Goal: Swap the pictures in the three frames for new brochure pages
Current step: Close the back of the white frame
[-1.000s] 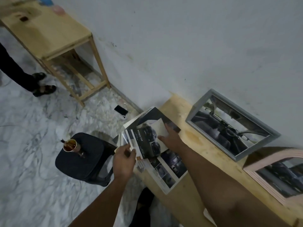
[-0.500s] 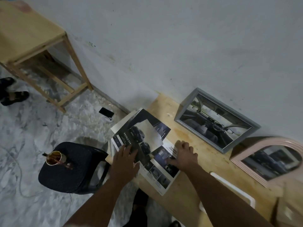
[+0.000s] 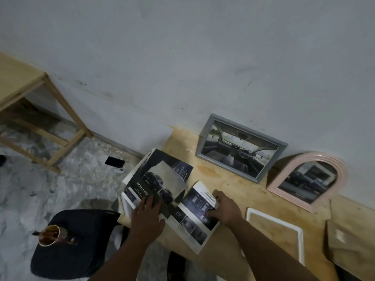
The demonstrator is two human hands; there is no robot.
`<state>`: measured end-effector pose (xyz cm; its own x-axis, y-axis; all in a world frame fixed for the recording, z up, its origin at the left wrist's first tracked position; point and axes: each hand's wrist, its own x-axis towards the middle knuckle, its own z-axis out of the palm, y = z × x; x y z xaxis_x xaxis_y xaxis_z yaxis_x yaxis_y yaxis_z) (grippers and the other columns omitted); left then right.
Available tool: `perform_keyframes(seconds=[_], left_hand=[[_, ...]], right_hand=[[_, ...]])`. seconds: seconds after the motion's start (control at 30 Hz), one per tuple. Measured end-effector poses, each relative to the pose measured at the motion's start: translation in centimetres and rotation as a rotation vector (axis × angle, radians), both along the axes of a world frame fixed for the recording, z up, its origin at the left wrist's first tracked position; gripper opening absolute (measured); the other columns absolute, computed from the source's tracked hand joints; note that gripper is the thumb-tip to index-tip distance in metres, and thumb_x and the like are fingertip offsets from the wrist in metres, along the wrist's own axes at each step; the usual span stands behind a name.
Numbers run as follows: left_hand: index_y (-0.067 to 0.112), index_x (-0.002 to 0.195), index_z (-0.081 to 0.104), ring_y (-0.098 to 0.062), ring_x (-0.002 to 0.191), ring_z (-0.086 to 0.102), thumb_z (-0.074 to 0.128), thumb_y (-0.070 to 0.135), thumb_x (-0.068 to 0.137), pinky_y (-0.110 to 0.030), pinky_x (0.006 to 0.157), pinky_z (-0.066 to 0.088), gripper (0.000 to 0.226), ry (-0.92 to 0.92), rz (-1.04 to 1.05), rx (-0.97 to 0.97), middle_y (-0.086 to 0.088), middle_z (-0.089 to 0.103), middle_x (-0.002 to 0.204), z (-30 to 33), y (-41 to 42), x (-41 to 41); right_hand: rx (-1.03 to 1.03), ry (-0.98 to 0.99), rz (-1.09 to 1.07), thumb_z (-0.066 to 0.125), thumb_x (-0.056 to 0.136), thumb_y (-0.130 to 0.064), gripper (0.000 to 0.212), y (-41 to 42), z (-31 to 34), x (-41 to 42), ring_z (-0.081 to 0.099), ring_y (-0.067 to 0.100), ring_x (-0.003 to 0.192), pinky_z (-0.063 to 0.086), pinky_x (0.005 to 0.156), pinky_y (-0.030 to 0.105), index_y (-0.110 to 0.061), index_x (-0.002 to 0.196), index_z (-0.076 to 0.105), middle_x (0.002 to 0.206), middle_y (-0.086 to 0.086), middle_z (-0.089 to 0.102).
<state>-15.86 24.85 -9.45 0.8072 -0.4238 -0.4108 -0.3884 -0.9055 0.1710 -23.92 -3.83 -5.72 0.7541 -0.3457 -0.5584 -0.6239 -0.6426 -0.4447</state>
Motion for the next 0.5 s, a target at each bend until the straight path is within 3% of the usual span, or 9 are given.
perform_keyframes(seconds=[0.1, 0.17, 0.23, 0.3, 0.37, 0.43, 0.5], left_hand=[[0.028, 0.149, 0.044, -0.033, 0.152, 0.028, 0.058, 0.056, 0.09, -0.052, 0.114, 0.037, 0.067, 0.041, 0.01, 0.046, -0.006, 0.031, 0.163, 0.8, -0.4, 0.4], [0.024, 0.134, 0.061, -0.036, 0.138, 0.048, 0.065, 0.057, 0.077, -0.055, 0.101, 0.048, 0.066, 0.026, -0.016, 0.086, -0.01, 0.05, 0.149, 1.1, -0.5, 0.6], [0.021, 0.116, 0.072, -0.039, 0.124, 0.061, 0.074, 0.056, 0.064, -0.059, 0.089, 0.054, 0.063, -0.001, -0.073, 0.125, -0.013, 0.064, 0.133, 1.4, -1.2, 0.4], [0.019, 0.107, 0.074, -0.039, 0.117, 0.065, 0.072, 0.053, 0.067, -0.059, 0.084, 0.055, 0.052, -0.119, -0.109, 0.01, -0.013, 0.069, 0.124, 1.9, -2.8, 0.2], [0.022, 0.105, 0.071, -0.032, 0.107, 0.068, 0.062, 0.053, 0.085, -0.047, 0.081, 0.055, 0.039, -0.133, -0.118, -0.201, -0.005, 0.069, 0.117, 3.3, -5.5, -0.6], [0.024, 0.111, 0.067, -0.023, 0.102, 0.066, 0.054, 0.059, 0.097, -0.038, 0.082, 0.053, 0.04, 0.127, 0.079, -0.448, 0.0, 0.067, 0.114, 5.3, -9.5, -2.1], [0.027, 0.108, 0.066, -0.022, 0.102, 0.067, 0.056, 0.065, 0.094, -0.041, 0.088, 0.055, 0.041, 0.586, 0.326, -0.565, -0.003, 0.069, 0.114, 7.4, -13.6, -4.3]], right_hand=[[0.168, -0.065, -0.118, 0.083, 0.079, -0.013, 0.049, -2.1, 1.6, -1.7, 0.064, 0.018, 0.101, 0.051, 0.085, 0.027, -0.023, 0.121, 0.06, 0.109, -0.006, 0.066], [0.321, -0.124, -0.235, 0.085, 0.077, -0.004, 0.051, -3.7, 3.1, -3.1, 0.069, 0.021, 0.105, 0.056, 0.092, 0.033, -0.02, 0.121, 0.065, 0.109, -0.005, 0.071], [0.443, -0.168, -0.376, 0.085, 0.077, -0.002, 0.048, -5.2, 4.6, -4.9, 0.075, 0.02, 0.095, 0.062, 0.083, 0.034, -0.019, 0.118, 0.068, 0.107, 0.0, 0.076], [0.525, -0.22, -0.513, 0.085, 0.078, -0.005, 0.043, -6.6, 5.8, -6.9, 0.077, 0.022, 0.088, 0.064, 0.075, 0.035, -0.018, 0.117, 0.07, 0.105, 0.006, 0.078], [0.608, -0.271, -0.662, 0.085, 0.08, -0.011, 0.041, -7.8, 6.7, -8.9, 0.078, 0.027, 0.088, 0.062, 0.071, 0.038, -0.018, 0.117, 0.069, 0.103, 0.009, 0.079], [0.686, -0.32, -0.81, 0.084, 0.082, -0.012, 0.041, -8.9, 7.4, -11.0, 0.077, 0.031, 0.086, 0.062, 0.066, 0.037, -0.016, 0.119, 0.068, 0.102, 0.014, 0.078], [0.741, -0.373, -0.942, 0.083, 0.083, -0.012, 0.041, -10.0, 7.8, -13.2, 0.076, 0.032, 0.084, 0.057, 0.054, 0.03, -0.014, 0.121, 0.067, 0.103, 0.018, 0.078]])
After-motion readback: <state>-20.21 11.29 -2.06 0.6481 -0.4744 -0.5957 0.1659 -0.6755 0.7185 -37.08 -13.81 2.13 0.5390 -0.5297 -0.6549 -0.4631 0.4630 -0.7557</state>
